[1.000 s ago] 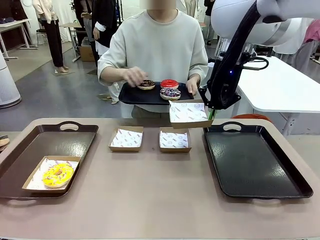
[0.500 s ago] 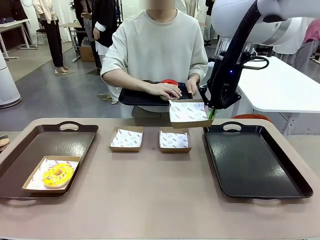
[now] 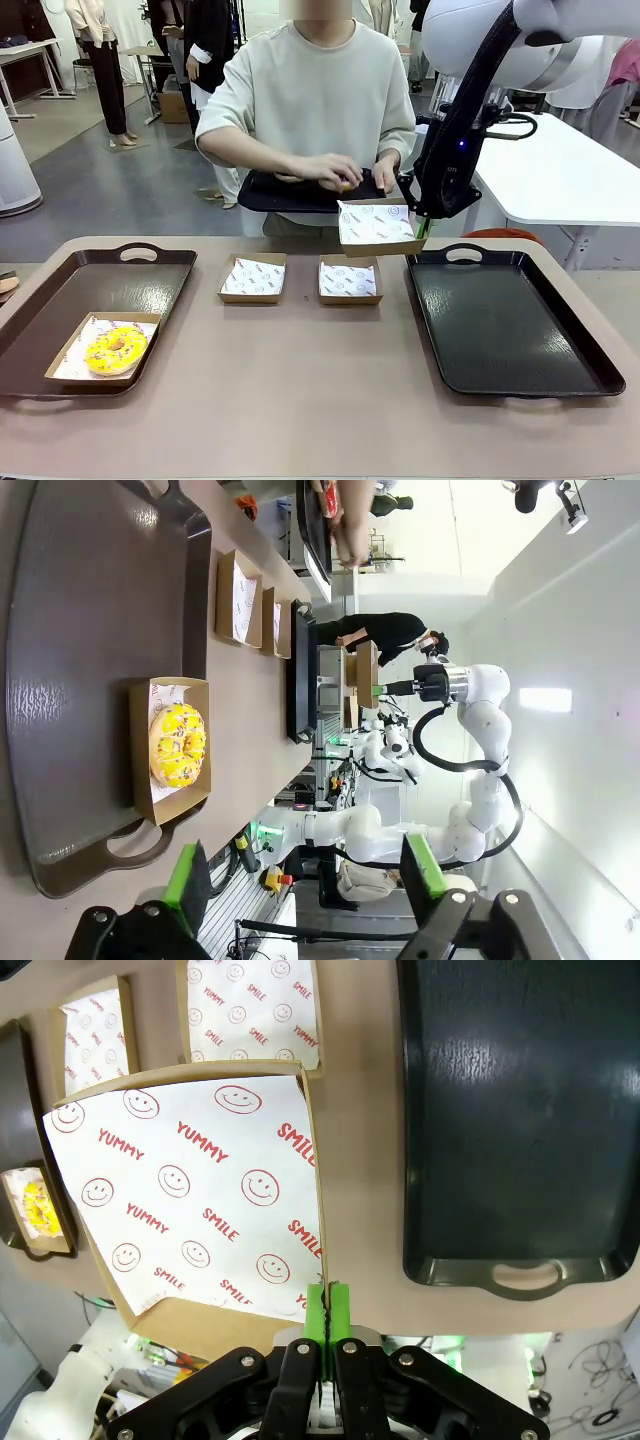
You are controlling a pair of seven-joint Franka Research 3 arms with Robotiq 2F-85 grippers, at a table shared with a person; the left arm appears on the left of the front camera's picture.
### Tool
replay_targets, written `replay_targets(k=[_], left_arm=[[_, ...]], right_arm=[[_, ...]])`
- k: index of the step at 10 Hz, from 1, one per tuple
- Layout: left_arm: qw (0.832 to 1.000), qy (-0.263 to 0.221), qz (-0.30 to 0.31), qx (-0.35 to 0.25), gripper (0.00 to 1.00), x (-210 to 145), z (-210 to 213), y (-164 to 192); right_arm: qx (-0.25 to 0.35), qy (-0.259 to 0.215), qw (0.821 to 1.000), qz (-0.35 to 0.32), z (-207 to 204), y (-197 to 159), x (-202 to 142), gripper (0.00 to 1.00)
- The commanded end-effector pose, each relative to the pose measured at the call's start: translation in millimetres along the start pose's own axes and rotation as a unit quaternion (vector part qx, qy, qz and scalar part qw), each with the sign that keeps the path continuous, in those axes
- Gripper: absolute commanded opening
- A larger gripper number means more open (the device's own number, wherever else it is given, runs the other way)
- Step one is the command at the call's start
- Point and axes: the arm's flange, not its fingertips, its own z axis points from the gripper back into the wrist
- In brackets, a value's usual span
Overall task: Individually package the donuts and arrange them on the tray.
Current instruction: Place the picked Paper togo box on the Handle tray while simultaneously picking up another Paper togo box from the table with the other hand.
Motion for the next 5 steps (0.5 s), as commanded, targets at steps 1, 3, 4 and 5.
replay_targets(k=[1, 3, 4, 5], left_arm=[[1.0, -0.001, -0.003, -0.005, 1.0, -2.5, 1.3, -0.6], [1.0, -0.001, -0.003, -0.005, 1.0, -2.5, 1.3, -0.6], [1.0, -0.001, -0.003, -0.005, 1.0, -2.5, 1.3, -0.6], [1.0, -0.001, -0.003, -0.005, 1.0, -2.5, 1.3, -0.6]], right_arm=[[0.004, -0.001, 1.0, -0.001, 1.5, -1.1, -2.1, 0.0], [0.004, -0.001, 1.0, -0.001, 1.5, -1.1, -2.1, 0.0], [0.004, -0.001, 1.0, -0.001, 1.5, -1.1, -2.1, 0.0], [0.004, -0.001, 1.0, -0.001, 1.5, -1.1, -2.1, 0.0]])
